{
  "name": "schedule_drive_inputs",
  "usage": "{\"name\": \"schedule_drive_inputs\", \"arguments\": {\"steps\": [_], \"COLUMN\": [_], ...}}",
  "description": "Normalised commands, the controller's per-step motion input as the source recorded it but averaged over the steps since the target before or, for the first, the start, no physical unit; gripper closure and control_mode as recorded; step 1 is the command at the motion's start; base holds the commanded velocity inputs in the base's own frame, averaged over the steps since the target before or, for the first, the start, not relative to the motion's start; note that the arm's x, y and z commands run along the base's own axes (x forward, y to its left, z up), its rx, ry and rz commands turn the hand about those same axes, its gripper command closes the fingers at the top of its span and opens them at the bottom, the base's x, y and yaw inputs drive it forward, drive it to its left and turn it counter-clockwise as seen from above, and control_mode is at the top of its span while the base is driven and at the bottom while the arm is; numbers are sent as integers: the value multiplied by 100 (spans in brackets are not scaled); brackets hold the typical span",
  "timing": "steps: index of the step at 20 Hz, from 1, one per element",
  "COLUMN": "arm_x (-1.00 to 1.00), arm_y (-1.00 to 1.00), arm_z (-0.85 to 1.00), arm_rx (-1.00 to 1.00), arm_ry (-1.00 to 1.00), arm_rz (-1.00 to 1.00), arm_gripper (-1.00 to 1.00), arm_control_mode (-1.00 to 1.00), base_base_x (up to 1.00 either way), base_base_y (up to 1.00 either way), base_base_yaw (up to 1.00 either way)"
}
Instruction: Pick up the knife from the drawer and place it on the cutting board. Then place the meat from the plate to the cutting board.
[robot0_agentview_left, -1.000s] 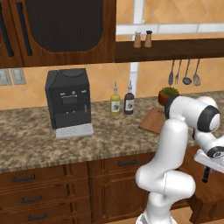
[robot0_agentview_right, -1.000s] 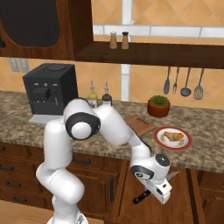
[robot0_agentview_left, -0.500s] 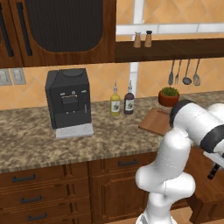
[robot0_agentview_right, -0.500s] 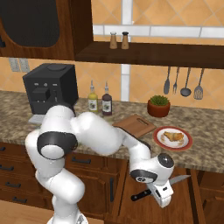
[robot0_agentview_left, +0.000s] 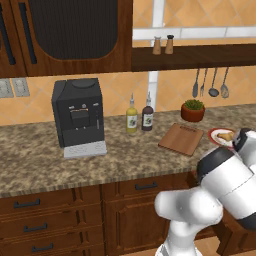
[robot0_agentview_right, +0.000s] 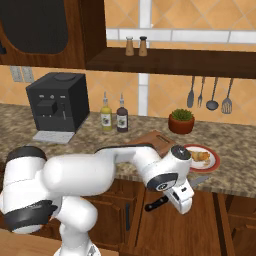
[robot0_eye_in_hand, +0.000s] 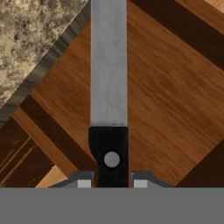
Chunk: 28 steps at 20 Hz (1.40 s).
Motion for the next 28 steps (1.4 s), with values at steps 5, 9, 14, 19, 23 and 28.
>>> {"name": "schedule_drive_inputs", "arguments": {"steps": [5, 9, 14, 19, 23, 28], "arm_x": [64, 54, 64, 79, 95, 76], "arm_y": [36, 71, 63, 50, 35, 15], "arm_z": [92, 99, 78, -9, -33, -13], "arm_rx": [22, 4, -12, -5, 0, 0], "arm_ry": [7, 0, 0, 6, 7, 8], "arm_rz": [13, 9, 4, -2, 0, 5], "arm_gripper": [100, 100, 100, 100, 100, 100], "arm_control_mode": [-100, -100, -100, -100, -100, -100], "base_base_x": [0, 0, 0, 0, 0, 0], "base_base_y": [0, 0, 0, 0, 0, 0], "base_base_yaw": [0, 0, 0, 0, 0, 0]}}
